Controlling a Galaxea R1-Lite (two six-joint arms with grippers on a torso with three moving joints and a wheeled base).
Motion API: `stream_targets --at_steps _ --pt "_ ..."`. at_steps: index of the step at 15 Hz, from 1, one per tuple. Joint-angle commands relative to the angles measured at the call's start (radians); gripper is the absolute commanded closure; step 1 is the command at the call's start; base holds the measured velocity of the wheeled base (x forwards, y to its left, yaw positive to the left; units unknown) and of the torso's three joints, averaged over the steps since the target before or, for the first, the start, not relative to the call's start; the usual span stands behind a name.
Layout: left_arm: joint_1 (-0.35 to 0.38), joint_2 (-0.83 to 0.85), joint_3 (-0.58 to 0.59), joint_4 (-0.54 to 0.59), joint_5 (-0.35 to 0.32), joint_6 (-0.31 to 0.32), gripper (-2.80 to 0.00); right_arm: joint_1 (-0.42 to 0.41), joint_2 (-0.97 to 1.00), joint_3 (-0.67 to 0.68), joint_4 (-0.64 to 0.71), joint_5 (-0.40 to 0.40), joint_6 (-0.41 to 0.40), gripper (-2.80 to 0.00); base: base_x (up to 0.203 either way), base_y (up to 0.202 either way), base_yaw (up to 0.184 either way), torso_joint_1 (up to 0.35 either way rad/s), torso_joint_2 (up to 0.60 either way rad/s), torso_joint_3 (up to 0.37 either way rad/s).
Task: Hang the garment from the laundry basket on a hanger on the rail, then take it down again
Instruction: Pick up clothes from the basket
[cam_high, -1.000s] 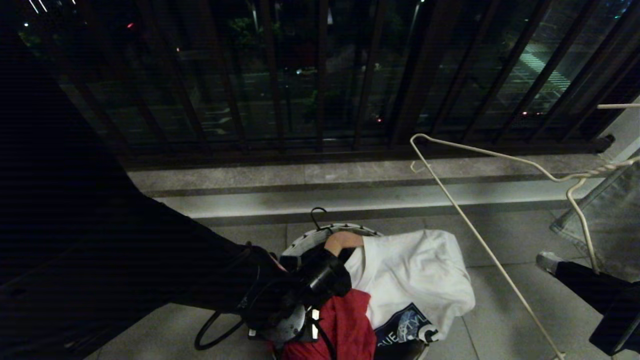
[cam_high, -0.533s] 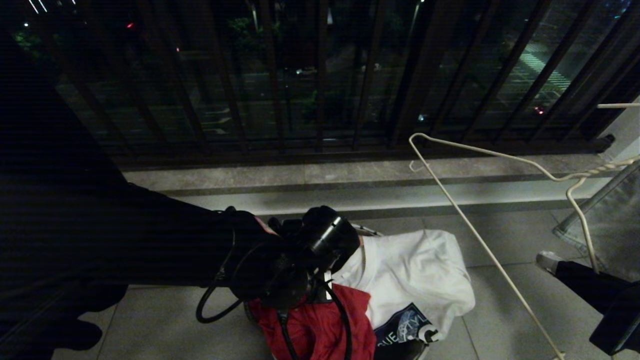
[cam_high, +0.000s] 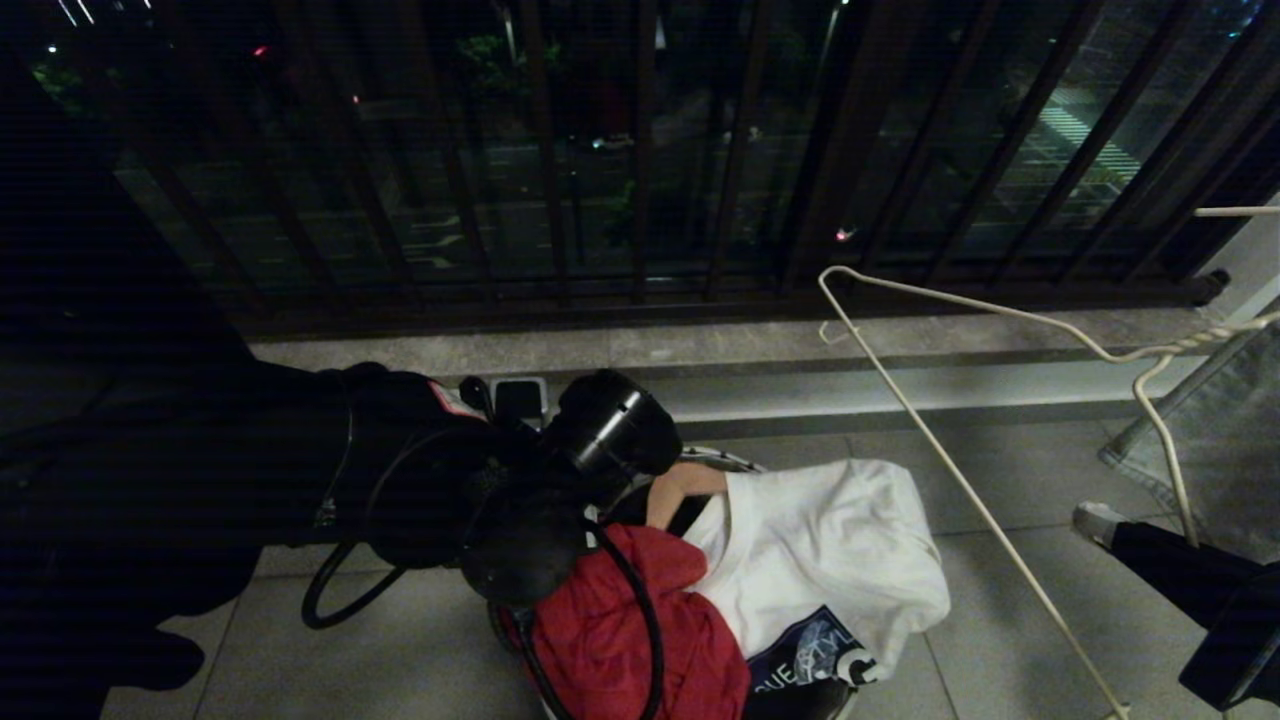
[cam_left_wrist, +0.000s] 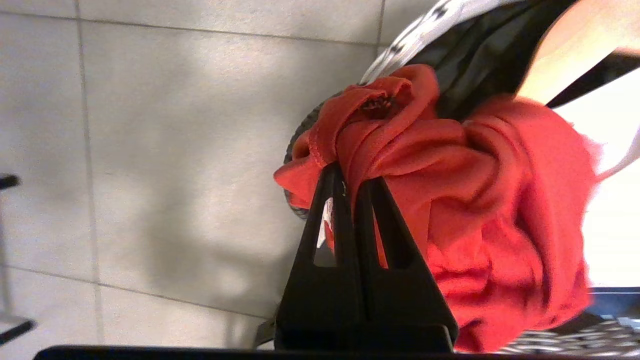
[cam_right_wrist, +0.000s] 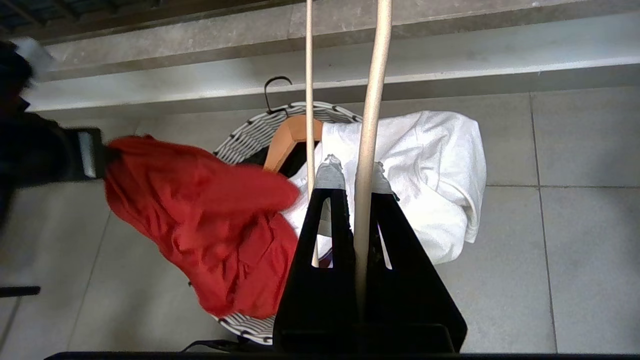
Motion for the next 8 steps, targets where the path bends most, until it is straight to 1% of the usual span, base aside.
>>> stream_targets --at_steps 1,3,6,8 --pt "-0.001 -0.011 -0.005 -0.003 -0.002 -0.024 0.00 0.001 0.000 0.000 -0.003 -0.002 0.002 0.00 0.000 0.000 0.000 0.000 0.00 0.000" --pt "-0.018 0.049 -0.009 -0.003 -0.020 -0.081 0.00 0.001 -0.002 0.000 -0.003 -0.003 0.002 0.00 0.000 0.000 0.000 0.000 0.00 0.000" --pt "-0.026 0.146 -0.015 -0.003 -0.035 -0.129 0.00 0.001 0.000 0.000 -0.003 -0.003 0.002 0.00 0.000 0.000 0.000 0.000 0.00 0.000" --pt "-0.063 0.151 -0.003 -0.003 -0.039 -0.146 0.00 -0.001 -0.002 0.000 -0.003 -0.003 0.002 0.00 0.000 0.000 0.000 0.000 0.00 0.000"
